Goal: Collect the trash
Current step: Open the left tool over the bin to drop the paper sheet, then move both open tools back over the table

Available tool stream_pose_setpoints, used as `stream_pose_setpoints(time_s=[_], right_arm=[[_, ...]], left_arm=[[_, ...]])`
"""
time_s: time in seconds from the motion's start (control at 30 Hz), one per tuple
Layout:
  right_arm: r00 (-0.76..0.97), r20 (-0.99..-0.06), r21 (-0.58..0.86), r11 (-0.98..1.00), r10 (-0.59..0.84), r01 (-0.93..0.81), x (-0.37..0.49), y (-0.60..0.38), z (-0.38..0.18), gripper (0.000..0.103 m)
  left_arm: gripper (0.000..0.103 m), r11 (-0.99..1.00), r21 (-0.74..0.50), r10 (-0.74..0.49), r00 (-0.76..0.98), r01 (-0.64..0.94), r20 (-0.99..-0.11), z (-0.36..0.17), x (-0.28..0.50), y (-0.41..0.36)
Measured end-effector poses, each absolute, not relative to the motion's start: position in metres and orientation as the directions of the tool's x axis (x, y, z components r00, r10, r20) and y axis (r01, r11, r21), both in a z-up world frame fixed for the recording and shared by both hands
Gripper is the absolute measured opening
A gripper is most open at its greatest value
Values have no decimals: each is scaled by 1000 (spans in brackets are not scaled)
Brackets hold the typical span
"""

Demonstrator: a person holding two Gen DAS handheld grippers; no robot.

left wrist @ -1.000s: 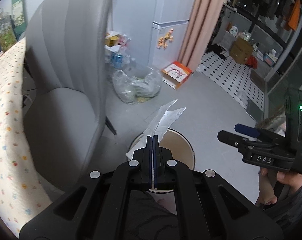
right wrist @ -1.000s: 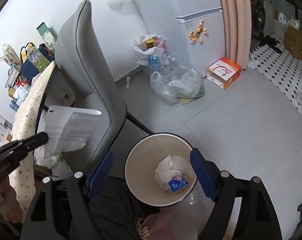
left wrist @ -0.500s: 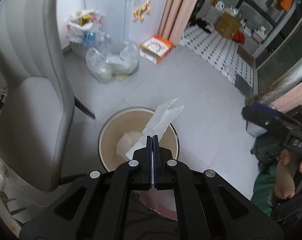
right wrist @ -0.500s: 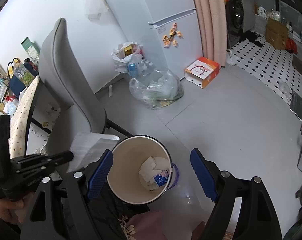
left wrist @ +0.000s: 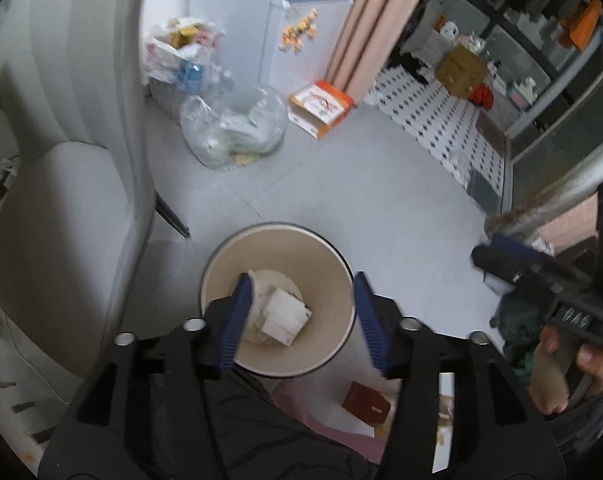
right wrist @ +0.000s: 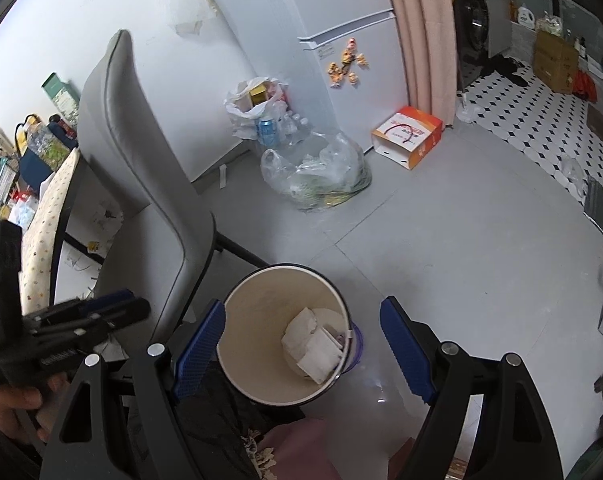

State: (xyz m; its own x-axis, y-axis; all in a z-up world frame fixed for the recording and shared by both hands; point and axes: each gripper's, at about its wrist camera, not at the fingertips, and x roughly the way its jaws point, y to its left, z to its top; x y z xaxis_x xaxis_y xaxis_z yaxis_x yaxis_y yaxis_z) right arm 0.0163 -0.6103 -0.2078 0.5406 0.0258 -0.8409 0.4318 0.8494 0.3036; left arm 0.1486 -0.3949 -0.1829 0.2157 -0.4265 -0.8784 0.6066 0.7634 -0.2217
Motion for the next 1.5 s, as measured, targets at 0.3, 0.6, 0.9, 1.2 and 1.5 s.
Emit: stream_pose_setpoints(time_s=[0.3,0.6,0.9,1.2,1.5], right_arm=[[573,-818,305,887,57,347,44,-571,-181,90],[614,-785,286,927,82,242,71,-515,-140,95],[652,-751,275,948,107,161,88,-460,-106,95],[663,-729,264,964,171,41,96,-393,-85,95],[646,-721,252,963,252,-95,102,-328,-73,95]], left_arm=[[79,845,-223,-439,393,486,-808,-119,164,-328],[88,889,-217,-420,529,403,-737,-75,163,-255],[91,923,-222,-377,620,315,-688,-51,153,-182],[93,949,-212,-316,683,234,-658,-40,133,-116],[93,966,-218,-248,724,138,-644,-36,113,-54]])
